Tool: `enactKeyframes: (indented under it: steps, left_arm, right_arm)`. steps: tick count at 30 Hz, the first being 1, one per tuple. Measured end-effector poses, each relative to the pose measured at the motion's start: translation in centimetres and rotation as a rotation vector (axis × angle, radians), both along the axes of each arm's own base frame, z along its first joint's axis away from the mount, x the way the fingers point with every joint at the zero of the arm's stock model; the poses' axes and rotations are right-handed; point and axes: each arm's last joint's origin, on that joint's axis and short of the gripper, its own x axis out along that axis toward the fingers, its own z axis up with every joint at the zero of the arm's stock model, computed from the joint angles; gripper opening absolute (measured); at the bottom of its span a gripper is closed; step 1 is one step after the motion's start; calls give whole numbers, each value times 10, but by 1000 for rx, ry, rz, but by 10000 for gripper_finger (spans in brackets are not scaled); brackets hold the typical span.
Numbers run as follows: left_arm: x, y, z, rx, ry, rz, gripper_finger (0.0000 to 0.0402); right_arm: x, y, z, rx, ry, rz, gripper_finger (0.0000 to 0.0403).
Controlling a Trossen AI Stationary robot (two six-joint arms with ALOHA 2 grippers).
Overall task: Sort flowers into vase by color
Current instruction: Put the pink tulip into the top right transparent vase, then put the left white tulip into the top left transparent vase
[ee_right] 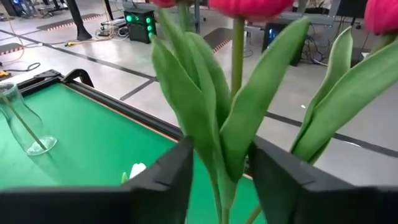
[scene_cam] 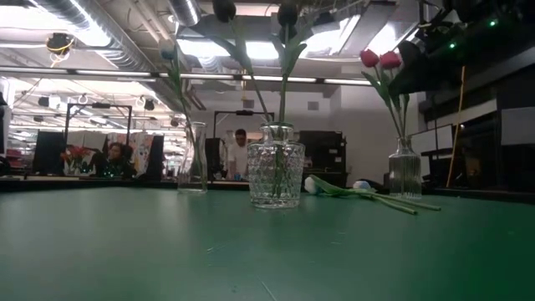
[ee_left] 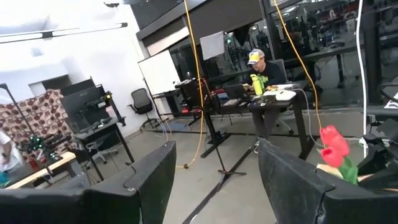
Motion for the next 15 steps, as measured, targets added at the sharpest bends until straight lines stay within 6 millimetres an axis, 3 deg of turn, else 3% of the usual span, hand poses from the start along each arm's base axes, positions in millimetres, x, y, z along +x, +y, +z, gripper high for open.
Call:
enactKeyframes:
  steps: [6, 15]
  left_arm:
    - [0, -2, -4, -8, 60, -62, 224]
    - [-9, -32, 4, 12, 42, -240, 224]
  right_arm:
    - [-4, 2, 12, -23, -41, 0, 215]
    - [-31, 20, 67, -123, -242, 103, 213]
